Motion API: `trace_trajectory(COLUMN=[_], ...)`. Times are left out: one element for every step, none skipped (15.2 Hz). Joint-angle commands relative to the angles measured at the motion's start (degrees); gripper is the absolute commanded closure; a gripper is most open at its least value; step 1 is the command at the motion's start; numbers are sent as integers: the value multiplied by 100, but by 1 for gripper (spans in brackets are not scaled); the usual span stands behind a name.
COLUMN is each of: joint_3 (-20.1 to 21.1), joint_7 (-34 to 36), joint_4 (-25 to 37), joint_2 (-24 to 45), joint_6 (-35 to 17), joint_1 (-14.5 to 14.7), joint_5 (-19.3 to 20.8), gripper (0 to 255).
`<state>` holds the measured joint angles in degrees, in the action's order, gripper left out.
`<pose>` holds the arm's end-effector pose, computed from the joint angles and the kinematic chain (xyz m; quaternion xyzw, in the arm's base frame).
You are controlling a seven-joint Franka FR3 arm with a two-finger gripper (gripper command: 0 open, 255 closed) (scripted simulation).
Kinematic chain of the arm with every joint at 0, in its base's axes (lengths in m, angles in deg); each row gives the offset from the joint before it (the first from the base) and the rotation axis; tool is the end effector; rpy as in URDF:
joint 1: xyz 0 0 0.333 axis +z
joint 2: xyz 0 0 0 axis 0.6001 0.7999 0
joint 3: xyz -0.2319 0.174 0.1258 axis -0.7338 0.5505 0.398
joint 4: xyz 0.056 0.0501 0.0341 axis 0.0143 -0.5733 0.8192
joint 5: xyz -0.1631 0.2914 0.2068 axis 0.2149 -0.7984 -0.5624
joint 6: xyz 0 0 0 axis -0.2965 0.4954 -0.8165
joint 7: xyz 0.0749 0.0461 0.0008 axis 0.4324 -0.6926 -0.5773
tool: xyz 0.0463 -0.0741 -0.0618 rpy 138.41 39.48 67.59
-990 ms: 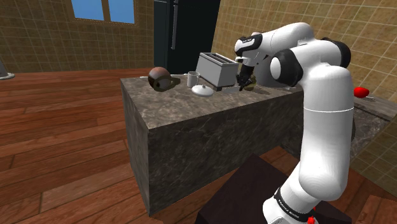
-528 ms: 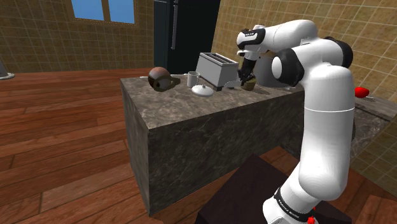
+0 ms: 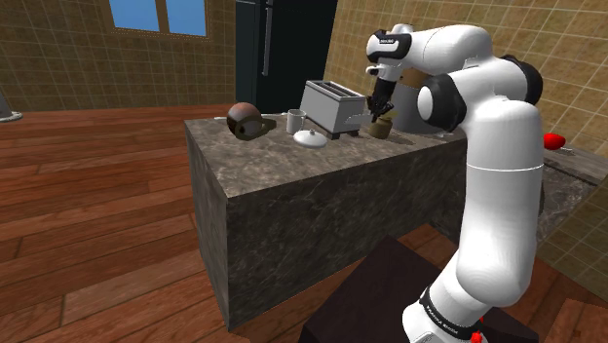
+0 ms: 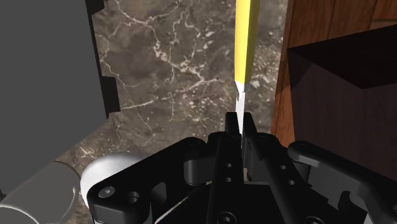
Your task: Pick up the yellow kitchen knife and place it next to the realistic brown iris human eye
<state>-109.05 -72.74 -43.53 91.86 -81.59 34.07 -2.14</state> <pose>0.5248 -0.4029 0.5221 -0.7844 -0.6201 -0.0084 0.0072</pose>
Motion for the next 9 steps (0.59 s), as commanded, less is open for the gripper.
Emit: trace_trajectory(joint_3=[2, 3, 4, 5, 8, 11, 15, 19, 25], joint_7=[16, 21, 27, 32, 36, 41, 46, 50, 55], joint_4=[200, 296, 395, 498, 605, 715, 829, 947, 1071], joint_2=[24, 35, 48, 63, 80, 100, 121, 146, 173], joint_6=[176, 259, 344, 430, 518, 607, 698, 790, 885], joint_1=[-49, -74, -102, -132, -164, -198, -235, -275, -317], joint_5=[-9, -15, -22, -30, -41, -52, -66, -82, -99], gripper=[255, 255, 255, 255, 255, 255, 255, 255, 255])
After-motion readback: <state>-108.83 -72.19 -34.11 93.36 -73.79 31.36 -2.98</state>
